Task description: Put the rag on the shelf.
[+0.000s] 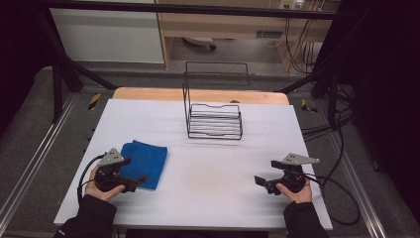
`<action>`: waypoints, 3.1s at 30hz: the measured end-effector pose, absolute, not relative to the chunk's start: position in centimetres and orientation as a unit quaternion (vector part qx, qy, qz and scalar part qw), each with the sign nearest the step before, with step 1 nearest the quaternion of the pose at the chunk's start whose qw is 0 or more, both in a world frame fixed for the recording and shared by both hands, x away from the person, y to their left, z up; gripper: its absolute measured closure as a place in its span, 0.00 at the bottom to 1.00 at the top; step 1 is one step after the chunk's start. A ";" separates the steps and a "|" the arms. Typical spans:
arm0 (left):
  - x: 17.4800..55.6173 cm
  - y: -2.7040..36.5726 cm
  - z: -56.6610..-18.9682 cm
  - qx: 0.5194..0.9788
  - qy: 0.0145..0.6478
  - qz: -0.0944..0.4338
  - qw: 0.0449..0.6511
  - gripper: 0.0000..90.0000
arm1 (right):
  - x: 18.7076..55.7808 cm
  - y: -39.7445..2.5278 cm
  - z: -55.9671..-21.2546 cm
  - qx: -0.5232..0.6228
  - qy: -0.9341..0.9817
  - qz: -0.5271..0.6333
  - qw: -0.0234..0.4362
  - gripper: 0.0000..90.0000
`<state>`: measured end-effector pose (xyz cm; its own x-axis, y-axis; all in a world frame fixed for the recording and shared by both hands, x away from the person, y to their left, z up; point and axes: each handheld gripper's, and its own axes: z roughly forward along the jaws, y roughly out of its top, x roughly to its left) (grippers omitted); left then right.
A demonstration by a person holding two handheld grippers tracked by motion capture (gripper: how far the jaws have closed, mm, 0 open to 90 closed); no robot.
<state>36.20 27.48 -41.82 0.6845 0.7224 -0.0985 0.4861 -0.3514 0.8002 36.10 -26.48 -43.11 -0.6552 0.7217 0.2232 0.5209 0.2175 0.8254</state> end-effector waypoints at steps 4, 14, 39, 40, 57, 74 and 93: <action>36.1 27.3 -41.7 0.811 0.371 0.139 0.431 0.04 | 36.1 -26.5 -43.1 0.401 0.774 0.478 0.106 0.01; 35.7 26.1 -41.5 0.820 0.363 0.133 0.422 0.04 | 36.1 -26.5 -43.1 0.402 0.778 0.470 0.110 0.01; 34.5 21.9 -43.0 0.861 0.360 0.126 0.336 0.67 | 36.1 -26.4 -43.2 0.405 0.782 0.461 0.112 0.01; 34.5 21.9 -43.2 0.862 0.361 0.125 0.333 0.67 | 36.1 -26.4 -43.2 0.406 0.781 0.461 0.112 0.01; 34.7 21.5 -44.0 0.863 0.375 0.143 0.306 0.92 | 36.2 -26.3 -43.3 0.407 0.782 0.459 0.112 0.01; 35.2 22.6 -42.0 0.832 0.395 0.102 0.376 0.97 | 36.2 -26.4 -43.2 0.407 0.782 0.459 0.111 0.01; 35.6 14.5 -41.8 0.838 0.367 0.090 0.394 0.97 | 36.3 -26.3 -43.3 0.408 0.782 0.456 0.116 0.01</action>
<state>35.64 14.48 -41.84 0.7152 0.6851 -0.1382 0.5436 -0.4209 0.7262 36.26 -26.31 -43.33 -0.6399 0.7443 0.1911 0.5330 0.2508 0.8081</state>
